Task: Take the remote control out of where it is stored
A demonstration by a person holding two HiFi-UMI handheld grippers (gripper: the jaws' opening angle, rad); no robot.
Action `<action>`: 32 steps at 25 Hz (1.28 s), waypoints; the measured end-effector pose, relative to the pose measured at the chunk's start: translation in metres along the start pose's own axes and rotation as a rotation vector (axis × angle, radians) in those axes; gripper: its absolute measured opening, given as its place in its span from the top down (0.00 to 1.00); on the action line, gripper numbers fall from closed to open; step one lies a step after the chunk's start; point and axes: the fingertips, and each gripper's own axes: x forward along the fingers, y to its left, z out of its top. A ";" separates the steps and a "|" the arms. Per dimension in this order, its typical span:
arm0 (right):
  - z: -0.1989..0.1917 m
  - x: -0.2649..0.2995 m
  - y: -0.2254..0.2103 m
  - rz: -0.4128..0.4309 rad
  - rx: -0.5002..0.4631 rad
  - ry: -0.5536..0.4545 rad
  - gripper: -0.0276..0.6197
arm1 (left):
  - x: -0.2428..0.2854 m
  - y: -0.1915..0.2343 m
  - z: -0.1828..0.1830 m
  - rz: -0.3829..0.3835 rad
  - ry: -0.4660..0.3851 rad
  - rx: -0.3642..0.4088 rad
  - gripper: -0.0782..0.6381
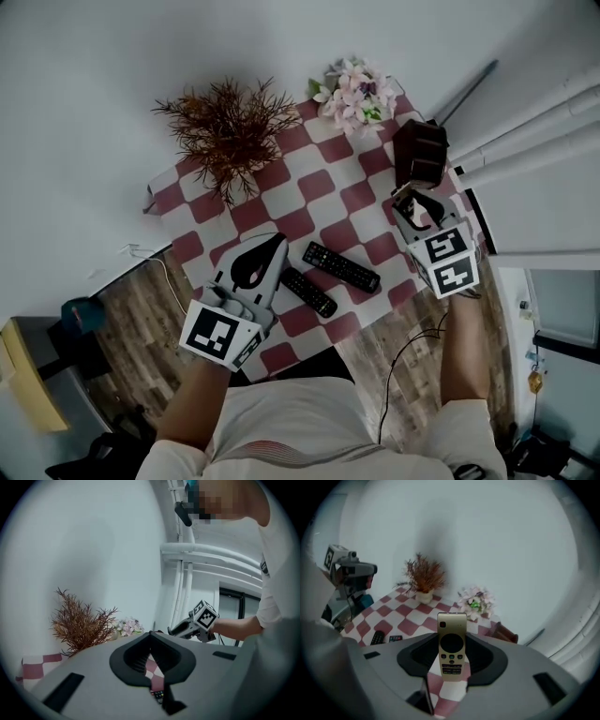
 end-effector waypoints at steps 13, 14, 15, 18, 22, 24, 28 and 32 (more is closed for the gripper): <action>-0.072 0.071 0.096 0.256 -0.317 0.453 0.67 | -0.023 0.006 -0.005 0.023 -0.004 -0.023 0.88; -0.074 0.075 0.099 0.264 -0.338 0.474 0.67 | -0.025 0.007 -0.006 0.026 -0.003 -0.025 0.88; -0.075 0.079 0.102 0.273 -0.358 0.493 0.67 | -0.026 0.008 -0.007 0.030 -0.002 -0.029 0.88; -0.079 0.093 0.114 0.312 -0.415 0.542 0.67 | -0.032 0.012 -0.010 0.043 -0.001 -0.040 0.88; -0.088 0.108 0.126 0.353 -0.466 0.584 0.67 | -0.037 0.015 -0.010 0.052 -0.004 -0.045 0.88; -0.090 0.111 0.129 0.363 -0.477 0.586 0.67 | -0.040 0.017 -0.011 0.057 0.000 -0.046 0.88; -0.095 0.113 0.134 0.370 -0.478 0.580 0.67 | -0.046 0.021 -0.014 0.052 0.017 -0.049 0.88; -0.099 0.115 0.135 0.356 -0.453 0.561 0.67 | -0.051 0.021 -0.011 0.035 0.026 -0.043 0.88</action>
